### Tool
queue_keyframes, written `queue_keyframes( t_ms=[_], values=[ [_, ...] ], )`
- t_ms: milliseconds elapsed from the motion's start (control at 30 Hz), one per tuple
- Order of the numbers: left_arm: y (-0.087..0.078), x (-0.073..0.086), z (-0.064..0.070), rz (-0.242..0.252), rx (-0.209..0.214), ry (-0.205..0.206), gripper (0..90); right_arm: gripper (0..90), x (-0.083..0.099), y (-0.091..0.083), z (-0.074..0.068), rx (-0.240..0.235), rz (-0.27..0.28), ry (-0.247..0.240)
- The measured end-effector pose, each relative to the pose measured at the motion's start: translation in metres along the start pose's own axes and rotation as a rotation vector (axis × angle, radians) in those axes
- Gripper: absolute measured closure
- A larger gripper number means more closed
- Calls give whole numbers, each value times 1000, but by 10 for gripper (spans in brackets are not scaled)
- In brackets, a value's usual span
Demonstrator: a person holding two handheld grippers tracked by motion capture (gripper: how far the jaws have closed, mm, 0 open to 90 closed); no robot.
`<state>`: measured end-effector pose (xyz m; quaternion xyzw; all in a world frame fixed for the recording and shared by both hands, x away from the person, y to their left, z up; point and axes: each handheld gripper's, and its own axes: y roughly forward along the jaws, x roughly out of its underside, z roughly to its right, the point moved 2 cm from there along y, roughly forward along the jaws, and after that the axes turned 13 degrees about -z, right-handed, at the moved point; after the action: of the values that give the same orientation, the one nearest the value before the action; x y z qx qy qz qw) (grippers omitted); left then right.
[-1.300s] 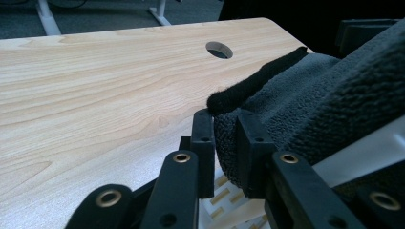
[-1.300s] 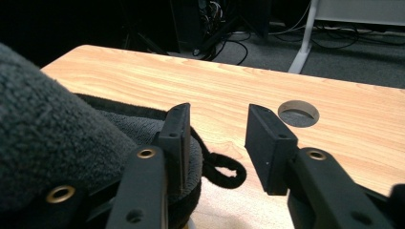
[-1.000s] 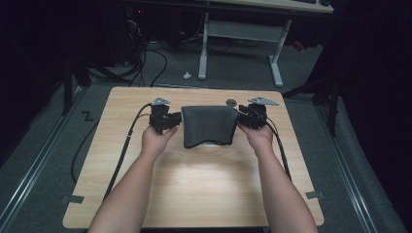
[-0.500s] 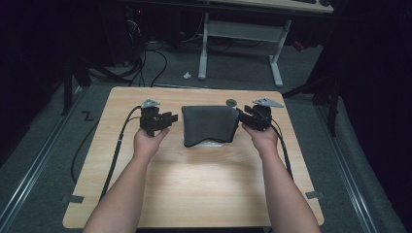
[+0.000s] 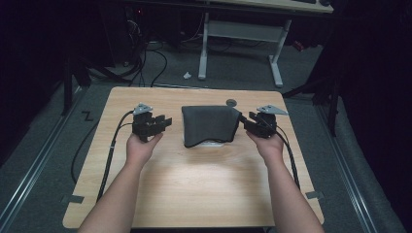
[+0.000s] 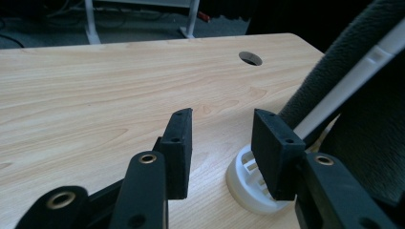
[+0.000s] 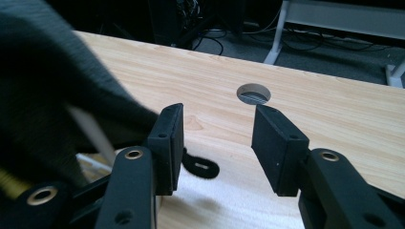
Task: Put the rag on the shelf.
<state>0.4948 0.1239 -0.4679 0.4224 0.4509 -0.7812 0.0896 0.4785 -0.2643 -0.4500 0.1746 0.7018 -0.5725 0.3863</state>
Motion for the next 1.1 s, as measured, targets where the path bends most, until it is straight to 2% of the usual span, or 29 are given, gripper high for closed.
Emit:
queue_keyframes(
  t_ms=[67, 167, 200, 333, 400, 533, 600, 700, 733, 833, 900, 933, 967, 1000, 1033, 1067, 1100],
  values=[
    [-4, 4, 0, 4, -13, 3, 582, 549, 4, -6, -2, -5, 32, -10],
    [-10, 10, 3, 2, -2, 6, 571, 534, 7, -16, -4, -26, 21, -16],
    [-13, 13, 6, 3, -13, 19, 569, 530, 8, -20, -5, -31, 21, -12],
    [-23, 20, 19, 10, -12, 55, 545, 513, 15, -35, -15, -15, 45, -62],
    [-28, 26, 27, 8, -6, 79, 529, 500, 21, -42, -21, -1, 24, -80],
    [-35, 48, 45, -19, 14, 137, 478, 483, 39, -55, -36, 27, 32, -132],
    [-39, 64, 54, -25, 35, 145, 458, 477, 52, -61, -43, 9, 36, -134],
    [-43, 92, 67, -52, 50, 166, 443, 477, 74, -67, -58, -16, 21, -133],
    [-44, 104, 73, -79, 70, 170, 437, 477, 82, -69, -64, -25, 16, -133],
    [-49, 129, 85, -122, 100, 157, 425, 476, 107, -70, -84, -52, -1, -143],
    [-55, 150, 96, -128, 125, 145, 421, 472, 123, -69, -100, -55, -25, -163],
    [-57, 163, 102, -124, 132, 155, 420, 473, 129, -68, -106, -53, -28, -169],
    [-58, 174, 108, -128, 105, 170, 433, 478, 138, -67, -113, -50, -26, -174],
    [-56, 178, 113, -173, 88, 191, 469, 491, 147, -65, -120, -52, -34, -167],
    [-55, 177, 118, -197, 96, 228, 459, 483, 153, -62, -128, -68, -67, -176],
    [-55, 177, 119, -184, 75, 242, 444, 481, 157, -59, -138, -72, -92, -234],
    [-55, 175, 119, -169, 75, 239, 447, 488, 159, -58, -143, -57, -93, -265]
  ],
)
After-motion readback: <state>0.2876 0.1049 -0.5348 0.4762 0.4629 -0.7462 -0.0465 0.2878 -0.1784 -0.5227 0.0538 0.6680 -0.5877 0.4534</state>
